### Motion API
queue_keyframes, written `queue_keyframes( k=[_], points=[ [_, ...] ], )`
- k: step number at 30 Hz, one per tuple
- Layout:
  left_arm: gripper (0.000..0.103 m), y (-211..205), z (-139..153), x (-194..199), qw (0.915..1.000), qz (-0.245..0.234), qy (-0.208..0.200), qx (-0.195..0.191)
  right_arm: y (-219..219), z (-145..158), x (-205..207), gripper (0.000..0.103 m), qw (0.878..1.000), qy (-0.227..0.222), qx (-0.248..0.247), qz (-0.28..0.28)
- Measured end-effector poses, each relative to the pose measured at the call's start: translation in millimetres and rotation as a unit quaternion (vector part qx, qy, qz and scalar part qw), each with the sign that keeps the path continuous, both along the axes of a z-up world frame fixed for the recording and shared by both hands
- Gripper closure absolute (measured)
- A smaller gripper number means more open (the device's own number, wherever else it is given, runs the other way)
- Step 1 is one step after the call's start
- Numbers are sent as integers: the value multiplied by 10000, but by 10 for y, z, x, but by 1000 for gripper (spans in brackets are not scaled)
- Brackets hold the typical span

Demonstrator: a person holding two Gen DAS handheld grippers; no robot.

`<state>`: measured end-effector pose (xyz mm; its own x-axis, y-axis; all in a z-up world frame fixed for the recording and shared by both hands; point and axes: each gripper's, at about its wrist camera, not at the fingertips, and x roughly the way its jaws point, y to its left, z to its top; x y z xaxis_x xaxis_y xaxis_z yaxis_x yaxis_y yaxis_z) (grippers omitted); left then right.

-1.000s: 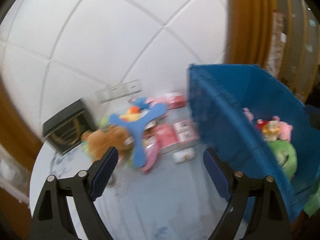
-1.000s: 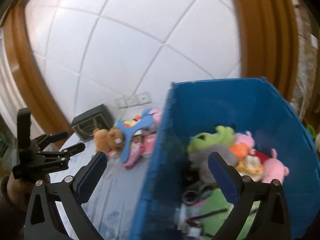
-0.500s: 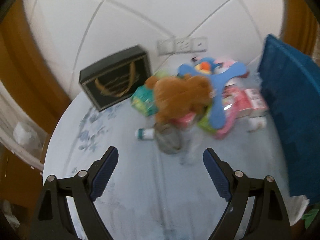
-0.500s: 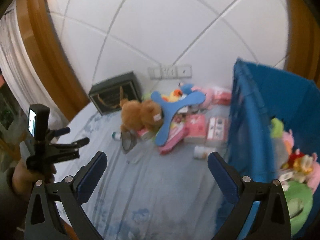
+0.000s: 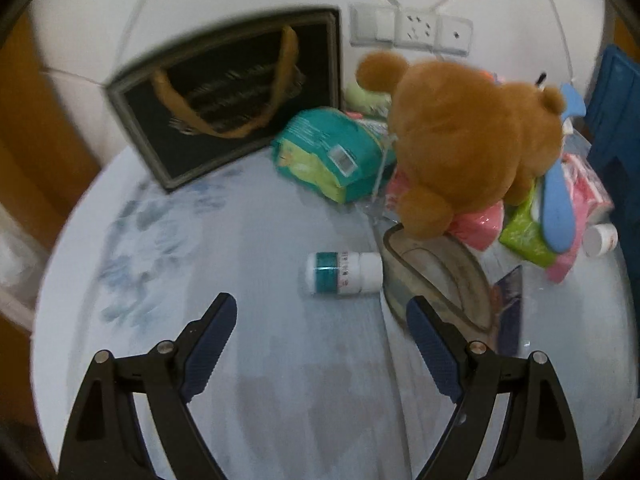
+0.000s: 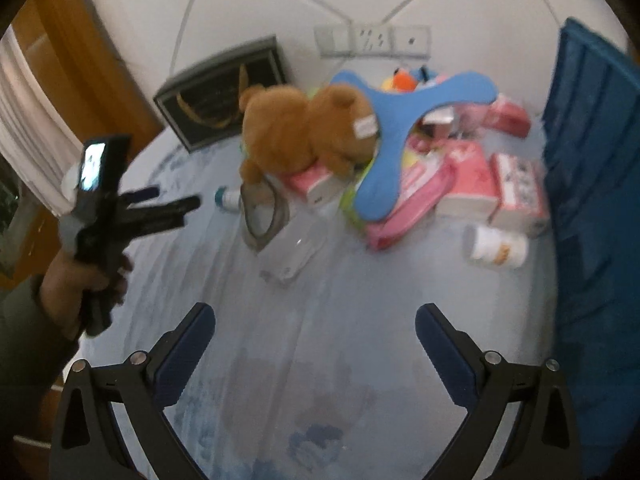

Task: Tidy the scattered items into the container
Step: 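Grasp the teal-labelled white bottle with the left gripper while the right grasps a clear plastic case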

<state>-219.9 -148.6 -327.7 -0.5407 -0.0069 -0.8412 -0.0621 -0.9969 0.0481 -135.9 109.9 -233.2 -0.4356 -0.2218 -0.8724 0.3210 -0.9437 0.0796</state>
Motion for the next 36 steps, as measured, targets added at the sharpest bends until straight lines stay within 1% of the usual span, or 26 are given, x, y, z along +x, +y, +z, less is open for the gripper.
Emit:
queue_keyframes(
  k=[2, 4, 8, 11, 13, 14, 16, 18, 20, 23, 24, 25, 26, 27, 28, 33, 36],
  points=[
    [16, 31, -189, -115, 9998, -87, -80, -157, -48, -137, -10, 1, 10000, -67, 57, 14],
    [16, 20, -310, -197, 9999, -99, -101, -68, -70, -261, -19, 1, 9999, -140, 99, 3],
    [16, 10, -456, -317, 9999, -89, -110, -20, -42, -437, -60, 1, 9995, -259, 189, -55],
    [17, 7, -460, -367, 9998, -138, 55, 129, -39, -530, -119, 1, 9992, -300, 234, -100],
    [25, 31, -451, -402, 9992, -257, 139, 255, -62, -572, -164, 1, 9992, -292, 264, -87],
    [26, 46, -457, -421, 9989, -328, 159, 299, -79, -597, -189, 1, 9992, -289, 281, -80],
    [27, 80, -467, -453, 9987, -371, 148, 331, -120, -658, -258, 1, 9991, -298, 295, -76],
    [27, 96, -492, -481, 9990, -312, 89, 314, -167, -687, -317, 1, 9991, -303, 276, -73],
    [27, 69, -540, -494, 9988, -215, -37, 427, -225, -694, -362, 1, 9992, -292, 254, -54],
    [28, 63, -562, -397, 9986, -225, -46, 484, -313, -686, -405, 1, 9994, -269, 226, -7],
    [35, 68, -565, -359, 9983, -267, -53, 521, -342, -686, -418, 1, 9994, -263, 226, 8],
    [45, 82, -572, -323, 9979, -328, -64, 555, -369, -697, -436, 1, 9994, -257, 227, 11],
    [50, 102, -579, -295, 9978, -378, -57, 536, -388, -713, -457, 1, 9994, -248, 225, 1],
    [62, 121, -587, -274, 9977, -420, -59, 526, -405, -740, -486, 1, 9994, -254, 219, -23],
    [69, 135, -596, -259, 9976, -441, -70, 530, -421, -769, -515, 1, 9994, -271, 205, -51],
    [69, 91, -580, -158, 9965, -324, 1, 775, -493, -950, -621, 1, 9987, -442, 180, -204],
    [69, 81, -549, -63, 9961, -325, 40, 814, -520, -1091, -688, 2, 9976, -583, 123, -347]
  ],
)
